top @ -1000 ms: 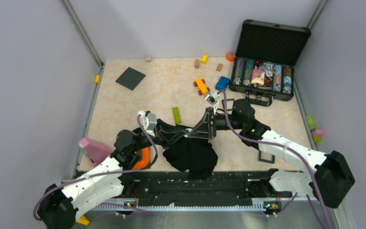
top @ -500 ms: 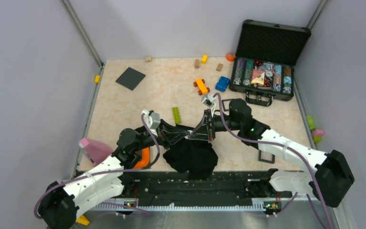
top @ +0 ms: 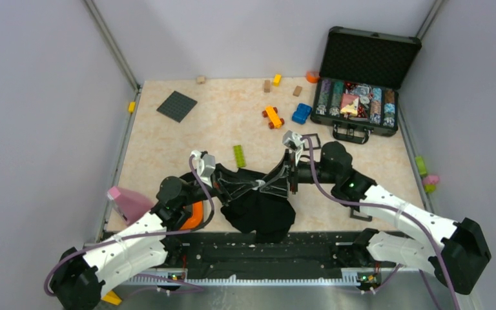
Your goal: Remove the brooch from the garment
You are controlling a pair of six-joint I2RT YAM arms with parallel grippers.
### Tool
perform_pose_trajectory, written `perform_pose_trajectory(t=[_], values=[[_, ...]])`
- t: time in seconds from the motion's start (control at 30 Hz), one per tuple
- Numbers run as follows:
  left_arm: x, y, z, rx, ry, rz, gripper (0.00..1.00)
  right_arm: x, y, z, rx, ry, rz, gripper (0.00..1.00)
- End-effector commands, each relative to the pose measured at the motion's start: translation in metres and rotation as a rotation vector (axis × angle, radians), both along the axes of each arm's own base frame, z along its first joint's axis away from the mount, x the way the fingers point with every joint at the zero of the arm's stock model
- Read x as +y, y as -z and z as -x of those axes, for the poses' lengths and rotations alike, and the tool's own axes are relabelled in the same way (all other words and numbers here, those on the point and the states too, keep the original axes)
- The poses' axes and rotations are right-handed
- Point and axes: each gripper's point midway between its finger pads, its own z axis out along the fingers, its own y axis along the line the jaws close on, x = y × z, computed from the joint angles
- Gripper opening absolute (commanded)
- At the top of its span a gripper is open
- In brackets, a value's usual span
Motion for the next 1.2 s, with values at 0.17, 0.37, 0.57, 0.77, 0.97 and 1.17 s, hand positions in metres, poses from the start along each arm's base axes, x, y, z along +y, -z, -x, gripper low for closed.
perform_pose_trajectory(t=[0.17,0.37,0.57,0.77,0.97,1.17], values=[[0.001,-0.033,0.000,-0.077,-0.011,0.057,0.00,-0.008,-0.013,-0.003,-0.112,0.009,-0.063,0.59],[0.005,-0.044,-0.017,-0.065,-0.106,0.078,0.00,-0.007,-0.006,0.001,-0.160,-0.020,-0.084,0.79],[0.005,-0.050,-0.022,-0.085,-0.124,0.090,0.00,0.003,0.004,-0.011,-0.166,0.010,-0.101,0.66],[0.010,-0.049,-0.038,-0.099,-0.212,0.057,0.00,0.005,-0.002,-0.018,-0.157,0.043,-0.114,0.00],[0.017,0.002,-0.083,-0.062,-0.415,-0.184,0.00,-0.013,-0.039,-0.041,-0.173,0.193,-0.139,0.00],[0.024,0.041,-0.097,-0.048,-0.485,-0.273,0.00,-0.025,-0.056,-0.062,-0.136,0.287,-0.163,0.00]])
